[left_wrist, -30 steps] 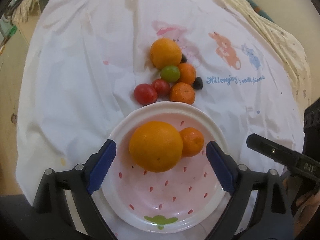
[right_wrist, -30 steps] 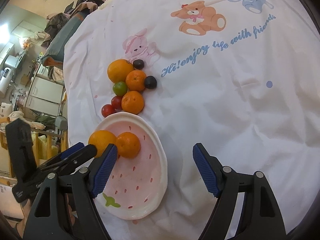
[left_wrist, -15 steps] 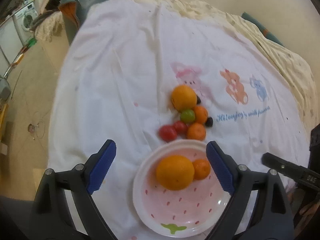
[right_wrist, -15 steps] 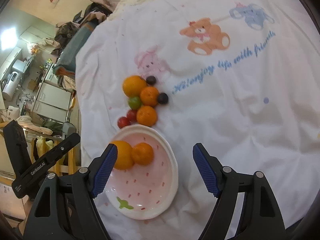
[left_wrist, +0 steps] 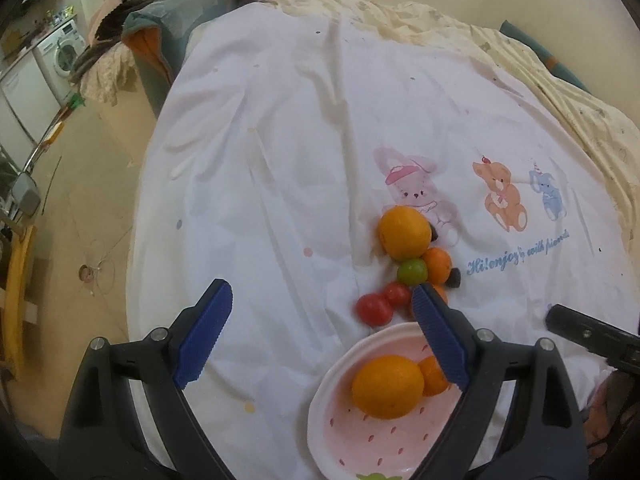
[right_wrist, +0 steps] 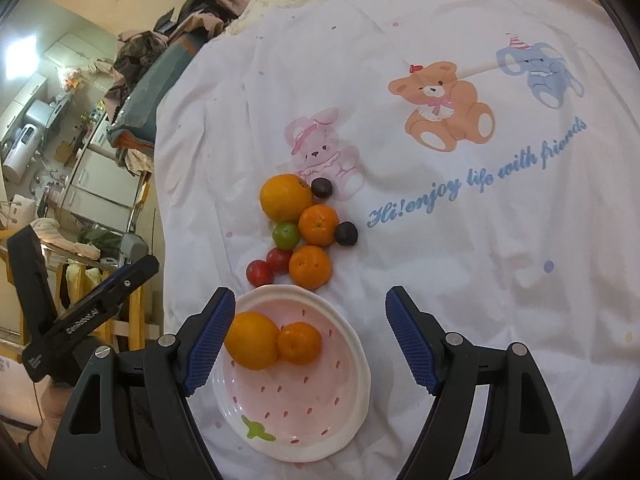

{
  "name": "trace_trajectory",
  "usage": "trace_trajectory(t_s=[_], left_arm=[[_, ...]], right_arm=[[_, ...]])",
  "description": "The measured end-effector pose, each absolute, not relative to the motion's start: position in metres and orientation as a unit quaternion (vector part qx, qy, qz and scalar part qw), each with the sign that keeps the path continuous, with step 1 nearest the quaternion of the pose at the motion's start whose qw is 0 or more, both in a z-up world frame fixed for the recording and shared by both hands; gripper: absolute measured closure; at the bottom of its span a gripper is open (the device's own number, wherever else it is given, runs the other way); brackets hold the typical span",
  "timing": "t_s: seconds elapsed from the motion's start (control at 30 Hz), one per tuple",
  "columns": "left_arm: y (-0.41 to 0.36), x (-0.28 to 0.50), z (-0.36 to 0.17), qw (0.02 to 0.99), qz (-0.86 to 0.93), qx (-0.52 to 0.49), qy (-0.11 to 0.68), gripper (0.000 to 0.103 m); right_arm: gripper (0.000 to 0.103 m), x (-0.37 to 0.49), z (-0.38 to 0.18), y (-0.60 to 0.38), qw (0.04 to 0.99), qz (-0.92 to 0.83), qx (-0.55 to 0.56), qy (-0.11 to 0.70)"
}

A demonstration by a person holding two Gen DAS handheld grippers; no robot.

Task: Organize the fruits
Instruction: 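Move both open tools back from the plate toward the fruit pile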

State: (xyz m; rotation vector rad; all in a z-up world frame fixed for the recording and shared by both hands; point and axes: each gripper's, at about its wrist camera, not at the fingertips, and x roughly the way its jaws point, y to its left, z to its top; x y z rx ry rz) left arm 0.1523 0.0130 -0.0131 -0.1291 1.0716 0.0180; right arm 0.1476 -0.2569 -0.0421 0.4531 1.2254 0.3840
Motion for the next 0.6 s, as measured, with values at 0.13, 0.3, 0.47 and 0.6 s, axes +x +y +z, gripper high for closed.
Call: trace_trajectory(t_s=[0.13, 0.3, 0.47, 0.6], left_arm=[[0.014, 0.16, -0.014, 0.853, 0.009, -0.081, 0.516, 0.013], [0.012, 0.168, -0.027, 0.843, 0.017, -0.076, 0.533, 0.013], [0.012, 0.175, -0.043, 0.83, 0.032, -0.065, 0.554, 0.013], [0.011, 0.176, -0.048, 0.828, 0.034, -0.06, 0.556, 0.013]], right_arm=[[0.023, 0.164, -0.054, -0.251, 0.768, 0.175, 0.201, 0.582], [0.023, 0.179, -0.067, -0.245, 0.76, 0.177, 0.185, 0.597], [0.023, 0.193, -0.086, -0.239, 0.746, 0.185, 0.177, 0.615], [0.023, 0.2, -0.104, -0.231, 0.723, 0.199, 0.187, 0.634]])
